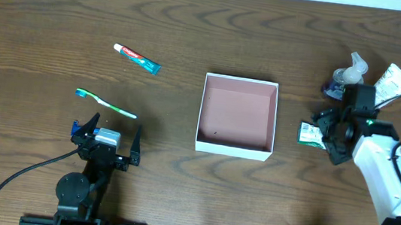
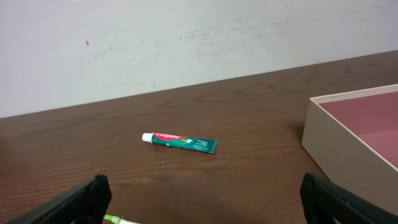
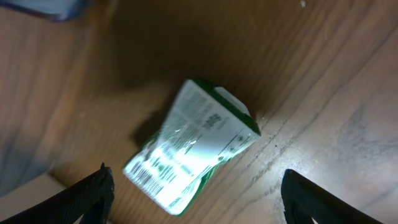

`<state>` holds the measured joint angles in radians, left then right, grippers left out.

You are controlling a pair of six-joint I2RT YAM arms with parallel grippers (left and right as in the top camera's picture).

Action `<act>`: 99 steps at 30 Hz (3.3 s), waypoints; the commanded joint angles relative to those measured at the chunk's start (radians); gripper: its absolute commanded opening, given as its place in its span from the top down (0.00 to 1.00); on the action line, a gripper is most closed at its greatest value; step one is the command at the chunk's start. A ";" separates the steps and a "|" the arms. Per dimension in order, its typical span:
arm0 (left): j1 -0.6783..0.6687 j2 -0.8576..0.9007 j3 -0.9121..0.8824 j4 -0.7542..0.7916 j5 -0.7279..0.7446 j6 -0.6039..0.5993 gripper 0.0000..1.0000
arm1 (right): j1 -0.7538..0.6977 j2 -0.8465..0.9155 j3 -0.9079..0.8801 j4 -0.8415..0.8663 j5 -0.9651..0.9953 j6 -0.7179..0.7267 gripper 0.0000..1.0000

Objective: Pack container
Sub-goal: 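Reach the right gripper to the green-white soap package and grasp it, then lift the soap package with the right gripper and carry it over the box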

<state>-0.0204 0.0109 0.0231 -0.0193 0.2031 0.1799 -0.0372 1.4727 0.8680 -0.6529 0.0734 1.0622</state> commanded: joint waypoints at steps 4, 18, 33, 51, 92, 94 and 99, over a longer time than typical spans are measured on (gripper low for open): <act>0.005 -0.005 -0.019 -0.032 0.010 -0.008 0.02 | 0.012 0.005 -0.091 0.094 0.027 0.145 0.16; 0.005 -0.005 -0.019 -0.032 0.011 -0.008 0.02 | 0.012 0.125 -0.098 0.276 -0.036 0.165 0.14; 0.005 -0.005 -0.019 -0.032 0.011 -0.008 0.02 | 0.011 0.125 0.030 -0.042 0.043 -0.134 0.15; 0.005 -0.005 -0.019 -0.032 0.010 -0.008 0.02 | 0.010 0.208 0.034 -0.069 0.011 -0.189 0.16; 0.005 -0.005 -0.019 -0.032 0.010 -0.008 0.02 | 0.012 0.204 0.078 -0.028 -0.173 -0.515 0.88; 0.005 -0.005 -0.019 -0.032 0.010 -0.008 0.02 | 0.012 0.180 0.099 -0.039 -0.203 -0.546 0.87; 0.005 -0.005 -0.019 -0.032 0.010 -0.008 0.02 | 0.012 0.090 0.143 -0.066 -0.286 -0.606 0.87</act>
<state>-0.0204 0.0109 0.0227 -0.0193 0.2028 0.1799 -0.0368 1.6344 0.9615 -0.7132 -0.1345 0.5293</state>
